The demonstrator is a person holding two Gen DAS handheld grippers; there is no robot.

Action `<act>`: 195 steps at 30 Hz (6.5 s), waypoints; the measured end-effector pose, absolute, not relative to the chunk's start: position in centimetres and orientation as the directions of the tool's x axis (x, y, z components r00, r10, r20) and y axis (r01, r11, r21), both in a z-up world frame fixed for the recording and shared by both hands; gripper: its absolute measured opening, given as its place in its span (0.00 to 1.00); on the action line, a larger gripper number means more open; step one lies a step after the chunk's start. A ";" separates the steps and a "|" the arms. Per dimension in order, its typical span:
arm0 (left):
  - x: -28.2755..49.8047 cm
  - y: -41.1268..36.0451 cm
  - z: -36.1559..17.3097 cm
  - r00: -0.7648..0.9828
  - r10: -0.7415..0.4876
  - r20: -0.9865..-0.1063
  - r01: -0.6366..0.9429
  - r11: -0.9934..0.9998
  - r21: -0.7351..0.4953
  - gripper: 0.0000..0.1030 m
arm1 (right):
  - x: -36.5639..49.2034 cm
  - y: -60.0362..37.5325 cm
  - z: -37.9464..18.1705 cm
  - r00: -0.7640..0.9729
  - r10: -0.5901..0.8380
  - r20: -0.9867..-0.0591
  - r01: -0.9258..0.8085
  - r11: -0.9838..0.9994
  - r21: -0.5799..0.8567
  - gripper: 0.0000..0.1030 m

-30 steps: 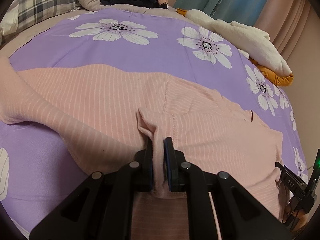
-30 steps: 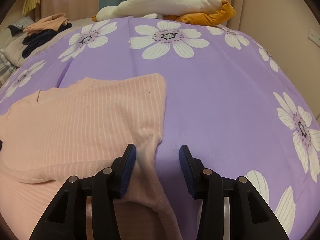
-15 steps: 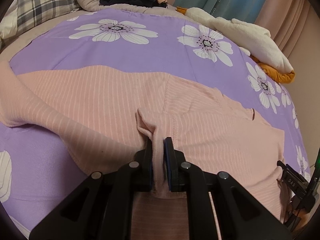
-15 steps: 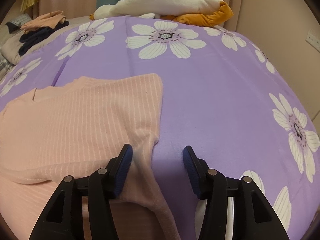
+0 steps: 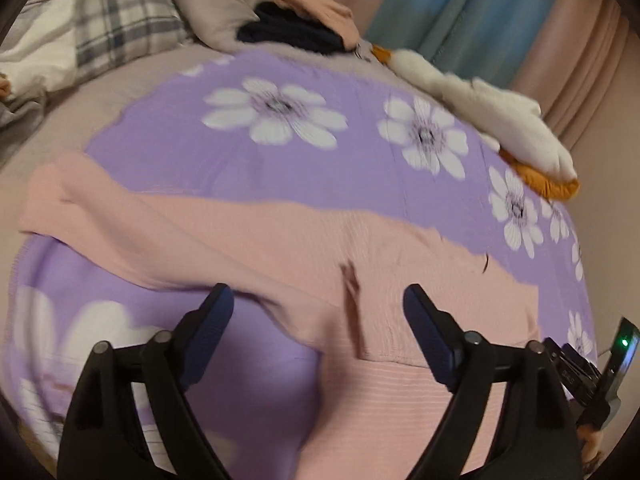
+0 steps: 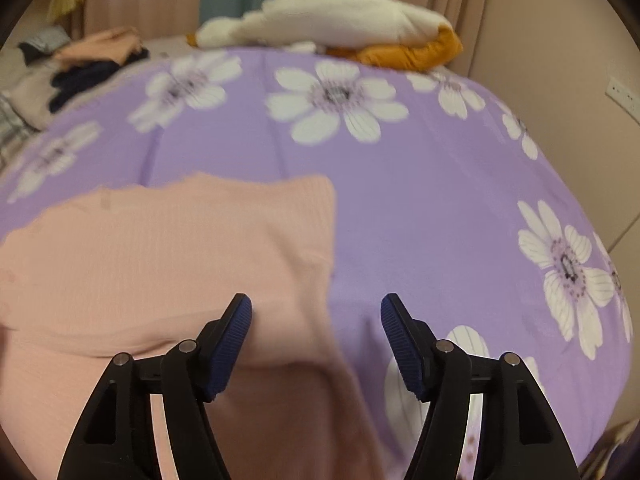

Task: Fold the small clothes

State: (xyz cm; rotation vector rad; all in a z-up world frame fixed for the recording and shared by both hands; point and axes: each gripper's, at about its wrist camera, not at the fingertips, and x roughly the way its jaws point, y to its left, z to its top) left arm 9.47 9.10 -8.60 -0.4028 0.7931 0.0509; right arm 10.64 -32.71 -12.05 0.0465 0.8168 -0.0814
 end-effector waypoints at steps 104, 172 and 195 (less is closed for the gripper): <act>12.3 -1.1 -8.0 0.527 -0.510 -0.680 0.172 0.848 -0.502 0.06 | 2.2 -30.5 -5.7 0.715 0.307 -0.628 0.072 0.861 0.503 0.87; 11.5 10.6 -7.8 0.546 -0.315 -0.776 -0.092 0.898 -0.430 0.47 | 13.7 -27.0 2.1 0.698 0.220 -0.682 -0.131 0.975 0.180 0.06; 17.5 4.6 -14.6 0.339 -0.354 -0.872 -0.040 0.920 -0.390 0.28 | 17.8 -35.1 -13.1 0.406 0.227 -0.885 0.171 0.933 0.318 0.06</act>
